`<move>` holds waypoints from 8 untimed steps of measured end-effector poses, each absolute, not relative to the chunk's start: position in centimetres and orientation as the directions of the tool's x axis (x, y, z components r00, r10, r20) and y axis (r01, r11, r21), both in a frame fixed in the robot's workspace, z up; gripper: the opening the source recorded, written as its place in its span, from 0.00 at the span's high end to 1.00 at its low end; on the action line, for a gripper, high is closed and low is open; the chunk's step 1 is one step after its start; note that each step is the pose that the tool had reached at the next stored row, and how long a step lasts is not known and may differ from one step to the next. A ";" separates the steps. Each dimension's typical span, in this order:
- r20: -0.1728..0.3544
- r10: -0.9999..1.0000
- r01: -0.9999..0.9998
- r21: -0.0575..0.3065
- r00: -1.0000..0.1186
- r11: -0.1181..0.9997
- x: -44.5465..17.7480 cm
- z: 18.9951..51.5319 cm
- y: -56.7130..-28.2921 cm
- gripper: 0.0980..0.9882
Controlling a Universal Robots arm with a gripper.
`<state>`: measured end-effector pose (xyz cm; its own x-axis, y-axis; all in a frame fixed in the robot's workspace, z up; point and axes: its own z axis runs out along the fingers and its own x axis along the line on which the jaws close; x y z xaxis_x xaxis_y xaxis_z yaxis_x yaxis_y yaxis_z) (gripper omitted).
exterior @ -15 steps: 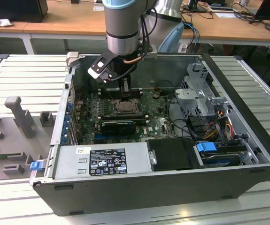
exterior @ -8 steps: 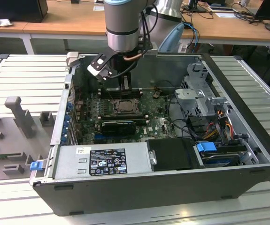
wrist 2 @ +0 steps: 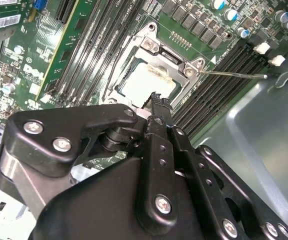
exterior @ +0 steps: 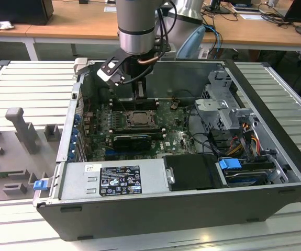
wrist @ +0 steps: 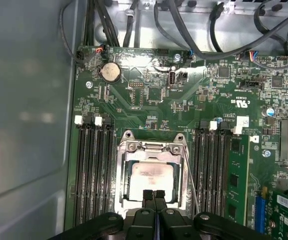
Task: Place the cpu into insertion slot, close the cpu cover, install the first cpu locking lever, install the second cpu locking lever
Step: 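Install the first cpu locking lever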
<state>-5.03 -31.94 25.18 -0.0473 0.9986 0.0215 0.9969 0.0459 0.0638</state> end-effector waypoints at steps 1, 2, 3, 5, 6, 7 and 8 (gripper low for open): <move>0.021 0.999 0.997 0.064 -0.047 0.046 -5.0 25.3 -31.9 0.99; 0.021 0.999 0.997 0.064 -0.047 0.046 -5.0 25.5 -31.9 0.99; 0.021 0.999 0.997 0.064 -0.047 0.046 -5.0 25.6 -31.9 0.99; 0.021 0.999 0.997 0.064 -0.047 0.046 -5.0 26.1 -31.9 0.99; 0.022 0.999 0.997 0.064 -0.047 0.046 -5.0 26.4 -31.9 0.99; 0.021 0.999 0.997 0.064 -0.047 0.046 -5.0 26.6 -31.9 0.99; 0.022 0.999 0.997 0.064 -0.047 0.046 -5.0 26.8 -31.9 0.99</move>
<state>-5.03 -31.94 26.81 -0.0473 0.9986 0.0215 0.9969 0.0459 0.0638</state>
